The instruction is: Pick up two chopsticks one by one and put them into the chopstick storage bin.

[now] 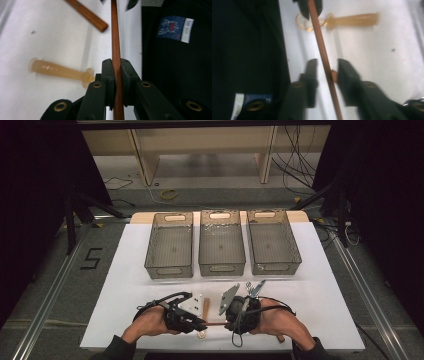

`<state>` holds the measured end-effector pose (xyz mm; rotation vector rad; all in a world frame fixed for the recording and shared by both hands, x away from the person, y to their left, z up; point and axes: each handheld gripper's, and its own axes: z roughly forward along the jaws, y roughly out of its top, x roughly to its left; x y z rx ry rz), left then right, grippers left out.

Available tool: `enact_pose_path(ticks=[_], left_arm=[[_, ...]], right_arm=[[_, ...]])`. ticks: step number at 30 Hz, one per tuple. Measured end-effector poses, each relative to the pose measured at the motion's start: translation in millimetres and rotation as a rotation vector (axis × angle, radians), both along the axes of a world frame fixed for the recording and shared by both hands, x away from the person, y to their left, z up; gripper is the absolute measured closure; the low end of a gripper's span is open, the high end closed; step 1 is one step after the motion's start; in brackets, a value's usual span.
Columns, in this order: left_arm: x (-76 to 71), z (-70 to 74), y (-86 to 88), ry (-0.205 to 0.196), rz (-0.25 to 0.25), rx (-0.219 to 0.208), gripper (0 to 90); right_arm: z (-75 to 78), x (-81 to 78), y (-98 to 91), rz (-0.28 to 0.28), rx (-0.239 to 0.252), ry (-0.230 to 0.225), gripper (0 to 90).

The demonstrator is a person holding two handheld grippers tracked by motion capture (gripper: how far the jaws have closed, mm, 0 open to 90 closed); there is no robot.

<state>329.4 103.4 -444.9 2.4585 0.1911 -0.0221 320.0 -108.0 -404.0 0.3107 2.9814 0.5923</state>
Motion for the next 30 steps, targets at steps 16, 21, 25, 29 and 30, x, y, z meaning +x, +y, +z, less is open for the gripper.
enact_pose_path(ticks=[16, 21, 25, 29, 30], left_arm=[[20.6, 17.0, 31.8, -0.024, 0.308, -0.088, 82.6], [28.2, 26.0, 45.7, -0.035, 0.416, -0.142, 82.7], [35.7, 33.7, 59.3, -0.044, 0.491, -0.177, 82.7], [44.6, 38.7, 74.3, -0.059, 0.57, -0.201, 82.7], [46.9, 39.6, 78.0, -0.059, 0.591, -0.206, 82.6]], right_arm=[[28.6, 13.1, -57.3, -0.373, 0.304, -0.094, 36.4], [22.0, 12.3, -72.8, -0.434, 0.334, -0.089, 34.2], [12.6, 13.5, -82.0, -0.494, 0.334, -0.08, 32.0], [3.8, 13.6, -87.8, -0.547, 0.338, -0.089, 31.4], [2.1, 13.4, -89.0, -0.559, 0.337, -0.088, 31.3]])
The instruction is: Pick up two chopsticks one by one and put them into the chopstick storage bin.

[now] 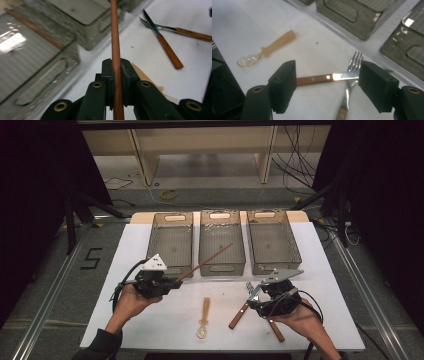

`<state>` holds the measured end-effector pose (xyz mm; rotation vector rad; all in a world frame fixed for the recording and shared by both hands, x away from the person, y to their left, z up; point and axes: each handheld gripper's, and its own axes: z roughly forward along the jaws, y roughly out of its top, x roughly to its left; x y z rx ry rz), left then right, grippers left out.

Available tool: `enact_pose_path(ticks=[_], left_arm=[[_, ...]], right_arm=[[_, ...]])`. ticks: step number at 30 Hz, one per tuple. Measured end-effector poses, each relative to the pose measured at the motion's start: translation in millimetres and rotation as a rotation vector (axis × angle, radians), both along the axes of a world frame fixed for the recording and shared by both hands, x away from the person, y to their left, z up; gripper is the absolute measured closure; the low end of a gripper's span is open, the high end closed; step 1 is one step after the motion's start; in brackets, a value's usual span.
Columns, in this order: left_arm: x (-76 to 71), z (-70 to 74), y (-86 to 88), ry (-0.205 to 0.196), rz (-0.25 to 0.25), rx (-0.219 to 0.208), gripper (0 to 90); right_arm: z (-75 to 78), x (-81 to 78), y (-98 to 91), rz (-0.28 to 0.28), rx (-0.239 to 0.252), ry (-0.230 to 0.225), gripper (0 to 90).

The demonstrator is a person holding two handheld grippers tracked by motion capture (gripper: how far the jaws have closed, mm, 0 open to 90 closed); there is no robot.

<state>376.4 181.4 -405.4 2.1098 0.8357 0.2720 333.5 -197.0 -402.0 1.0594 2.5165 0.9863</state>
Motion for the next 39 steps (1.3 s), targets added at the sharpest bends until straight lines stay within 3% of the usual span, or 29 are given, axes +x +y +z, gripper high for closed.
enact_pose_path(ticks=[4, 11, 17, 29, 39], left_arm=[[9.5, 2.4, 12.8, -0.001, 0.08, -0.018, 82.7], [32.4, 5.7, 26.0, 0.007, 0.169, -0.043, 82.8], [54.3, 6.6, 30.9, 0.021, 0.247, -0.027, 82.8], [91.9, -1.8, 38.9, 0.087, 0.371, -0.018, 82.7], [105.6, -10.4, 43.2, 0.13, 0.432, 0.012, 82.7]], right_arm=[[-6.3, -0.4, -5.0, -0.026, 0.005, 0.006, 30.8], [-12.3, -2.9, -8.9, -0.029, 0.005, 0.021, 31.3], [-13.2, -3.3, -12.6, -0.038, 0.009, 0.021, 31.4], [-14.9, -5.2, -17.6, -0.052, 0.015, 0.016, 30.6], [-16.2, -5.6, -18.2, -0.049, 0.013, 0.02, 30.7]])
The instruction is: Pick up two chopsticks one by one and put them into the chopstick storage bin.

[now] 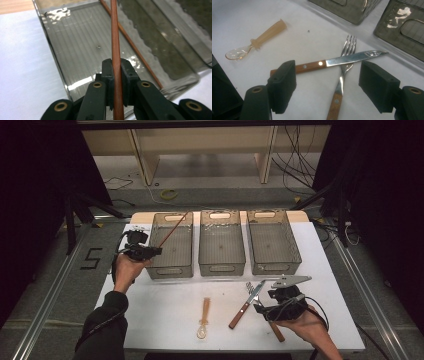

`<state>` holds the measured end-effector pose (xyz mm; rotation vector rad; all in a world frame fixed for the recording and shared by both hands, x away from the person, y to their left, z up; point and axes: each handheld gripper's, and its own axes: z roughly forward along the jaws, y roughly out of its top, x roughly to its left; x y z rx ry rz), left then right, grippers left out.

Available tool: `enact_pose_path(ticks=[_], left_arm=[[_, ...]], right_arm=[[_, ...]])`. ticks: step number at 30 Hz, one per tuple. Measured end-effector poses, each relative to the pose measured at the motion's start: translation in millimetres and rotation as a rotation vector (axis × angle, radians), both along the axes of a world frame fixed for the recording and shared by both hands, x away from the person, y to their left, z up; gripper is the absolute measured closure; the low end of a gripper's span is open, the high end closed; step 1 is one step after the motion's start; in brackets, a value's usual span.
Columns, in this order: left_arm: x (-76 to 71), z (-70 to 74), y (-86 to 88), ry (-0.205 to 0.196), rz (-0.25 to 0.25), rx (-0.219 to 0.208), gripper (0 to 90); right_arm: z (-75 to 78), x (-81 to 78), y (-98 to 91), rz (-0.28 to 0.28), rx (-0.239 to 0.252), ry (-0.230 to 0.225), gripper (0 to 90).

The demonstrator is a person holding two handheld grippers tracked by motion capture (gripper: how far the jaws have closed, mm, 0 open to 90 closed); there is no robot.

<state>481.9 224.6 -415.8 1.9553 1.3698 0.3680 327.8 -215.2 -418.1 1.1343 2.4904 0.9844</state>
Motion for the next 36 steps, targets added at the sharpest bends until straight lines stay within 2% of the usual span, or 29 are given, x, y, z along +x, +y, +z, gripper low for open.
enact_pose_path(ticks=[7, 17, 20, 22, 24, 28, 33, 36], left_arm=[[7.1, -7.8, 0.5, 0.037, 0.033, 0.005, 82.6], [11.2, -11.2, -2.1, 0.061, 0.04, 0.007, 81.3], [11.6, -9.2, -3.3, 0.063, 0.048, -0.022, 66.4], [9.1, -5.9, -4.9, 0.047, 0.041, -0.025, 59.7], [6.5, -1.7, -6.1, 0.048, 0.033, -0.03, 50.9], [-2.3, 7.9, -11.2, 0.027, 0.015, -0.049, 40.4], [-17.9, 17.4, -19.2, 0.009, -0.019, -0.084, 32.4], [-28.9, 17.8, -24.4, 0.009, -0.038, -0.103, 28.9]], right_arm=[[0.0, -0.5, -1.2, -0.002, 0.001, 0.0, 31.1], [0.5, -1.0, -2.9, -0.001, 0.0, -0.001, 31.4], [1.0, -1.3, -3.7, -0.004, 0.0, -0.001, 31.4], [1.0, -1.2, -4.4, -0.006, 0.001, -0.002, 31.3], [0.9, -1.0, -5.4, -0.01, 0.002, -0.003, 31.4], [0.1, -0.8, -6.7, -0.018, 0.0, -0.004, 31.3], [-1.0, -0.9, -8.7, -0.025, 0.001, -0.003, 31.2], [-2.1, -1.2, -9.5, -0.026, 0.0, -0.003, 31.0]])
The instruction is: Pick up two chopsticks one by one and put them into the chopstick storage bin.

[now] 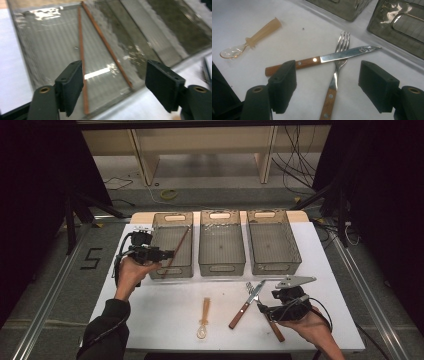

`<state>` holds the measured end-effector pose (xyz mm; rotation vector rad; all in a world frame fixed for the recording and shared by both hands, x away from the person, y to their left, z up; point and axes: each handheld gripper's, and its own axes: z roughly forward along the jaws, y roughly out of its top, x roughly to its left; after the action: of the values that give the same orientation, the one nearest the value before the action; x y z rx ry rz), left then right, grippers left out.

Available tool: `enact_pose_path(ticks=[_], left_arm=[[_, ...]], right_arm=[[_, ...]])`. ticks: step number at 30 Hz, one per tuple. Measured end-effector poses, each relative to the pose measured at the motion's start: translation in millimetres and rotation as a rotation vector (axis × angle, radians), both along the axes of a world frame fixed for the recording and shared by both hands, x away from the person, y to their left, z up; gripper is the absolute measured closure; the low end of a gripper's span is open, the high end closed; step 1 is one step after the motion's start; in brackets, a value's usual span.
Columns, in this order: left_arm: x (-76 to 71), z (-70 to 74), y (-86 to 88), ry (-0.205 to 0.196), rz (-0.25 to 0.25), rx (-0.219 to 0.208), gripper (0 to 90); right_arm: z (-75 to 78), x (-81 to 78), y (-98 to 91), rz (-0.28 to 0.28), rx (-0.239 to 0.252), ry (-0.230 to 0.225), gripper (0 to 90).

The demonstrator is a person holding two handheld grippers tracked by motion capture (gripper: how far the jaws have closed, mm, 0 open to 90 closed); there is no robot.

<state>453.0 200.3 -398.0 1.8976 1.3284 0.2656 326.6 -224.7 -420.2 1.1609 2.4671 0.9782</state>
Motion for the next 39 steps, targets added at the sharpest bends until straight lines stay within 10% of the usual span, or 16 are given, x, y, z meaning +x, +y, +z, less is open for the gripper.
enact_pose_path(ticks=[39], left_arm=[[-73.1, -39.5, -79.6, 0.077, -0.201, 0.078, 20.3]], right_arm=[[-10.6, -3.9, -3.7, -0.064, 0.034, -0.035, 30.7]])
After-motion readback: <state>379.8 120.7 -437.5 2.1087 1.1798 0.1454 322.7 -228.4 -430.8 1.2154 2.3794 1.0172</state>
